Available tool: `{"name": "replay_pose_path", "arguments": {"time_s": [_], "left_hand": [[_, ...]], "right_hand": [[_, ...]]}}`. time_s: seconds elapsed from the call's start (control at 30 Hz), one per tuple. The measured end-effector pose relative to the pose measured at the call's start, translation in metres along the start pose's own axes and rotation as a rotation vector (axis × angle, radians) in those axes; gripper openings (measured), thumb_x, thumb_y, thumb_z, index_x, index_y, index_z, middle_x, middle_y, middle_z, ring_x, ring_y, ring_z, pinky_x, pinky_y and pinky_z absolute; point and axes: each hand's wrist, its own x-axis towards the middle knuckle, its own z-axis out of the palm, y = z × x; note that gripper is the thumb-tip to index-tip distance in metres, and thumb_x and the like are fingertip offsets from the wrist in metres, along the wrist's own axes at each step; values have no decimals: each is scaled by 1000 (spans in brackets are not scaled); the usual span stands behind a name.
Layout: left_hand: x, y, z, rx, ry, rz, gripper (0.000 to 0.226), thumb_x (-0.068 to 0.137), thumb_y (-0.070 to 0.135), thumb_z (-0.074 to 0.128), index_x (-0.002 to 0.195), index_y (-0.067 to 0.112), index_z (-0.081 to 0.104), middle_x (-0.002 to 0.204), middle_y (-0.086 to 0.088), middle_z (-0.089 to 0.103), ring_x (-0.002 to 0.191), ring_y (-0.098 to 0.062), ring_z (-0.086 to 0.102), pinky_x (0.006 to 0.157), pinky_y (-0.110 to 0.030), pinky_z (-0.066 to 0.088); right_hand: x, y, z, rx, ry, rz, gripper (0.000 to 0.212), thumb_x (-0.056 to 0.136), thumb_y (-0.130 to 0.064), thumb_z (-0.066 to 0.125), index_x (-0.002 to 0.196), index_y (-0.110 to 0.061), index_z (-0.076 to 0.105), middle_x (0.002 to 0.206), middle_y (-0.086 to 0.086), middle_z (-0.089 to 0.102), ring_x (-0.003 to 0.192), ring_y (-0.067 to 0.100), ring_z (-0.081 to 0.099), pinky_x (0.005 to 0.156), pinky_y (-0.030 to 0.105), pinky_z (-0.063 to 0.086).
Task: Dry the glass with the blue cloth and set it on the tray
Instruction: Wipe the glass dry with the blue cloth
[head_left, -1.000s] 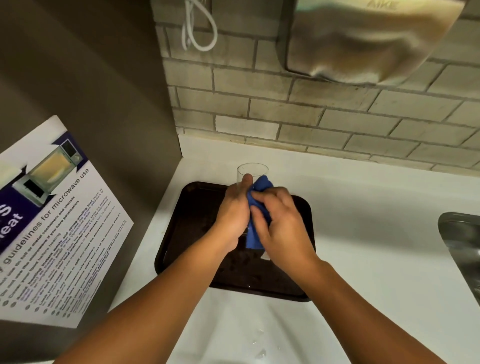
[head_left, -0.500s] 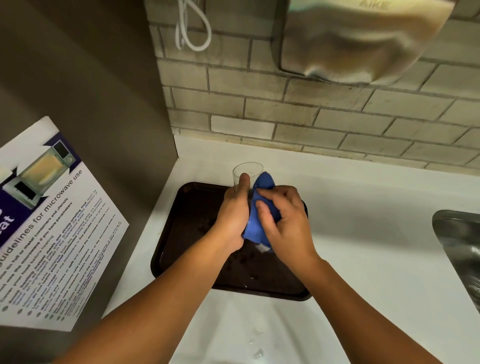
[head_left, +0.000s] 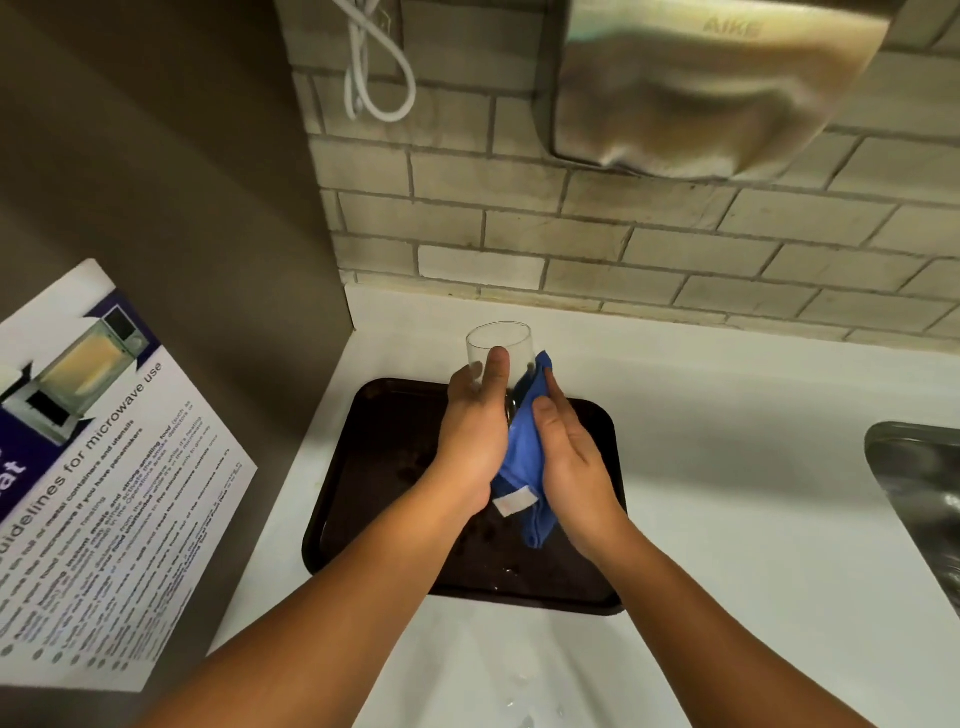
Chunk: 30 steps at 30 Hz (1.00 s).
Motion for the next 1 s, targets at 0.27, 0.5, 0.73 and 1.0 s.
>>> {"name": "replay_pose_path", "arguments": {"time_s": [0.27,0.5,0.73,1.0], "left_hand": [[-4,-2,5,71,65,125,73,105,60,62,165,21,44,130,1,70,127,-26,69,113,-47,57],[-1,0,4,110,52,128,75,104,61,64,166,25,41,143,-5,64,125,-24,68,95,-30,58],[-4,4,4,81,32,105,72,105,58,64,165,25,42,125,3,73,112,-17,75,86,-28,62],[-2,6,8,50,-56,27,73,105,63,61,165,24,46,152,-9,68,133,-30,71,113,-51,59]], "right_hand": [[4,5,5,332,121,343,46,113,-52,48,133,-21,76,121,10,85,116,31,80,113,57,56],[-1,14,7,149,87,194,43,115,-51,41,145,-31,66,129,-4,81,121,14,77,108,37,58],[6,10,2,77,84,54,42,119,-34,40,160,-35,49,140,-26,68,125,-12,67,98,9,53],[10,5,-2,29,146,63,41,119,-38,40,156,-34,55,131,-23,73,112,-15,71,90,6,55]]}}
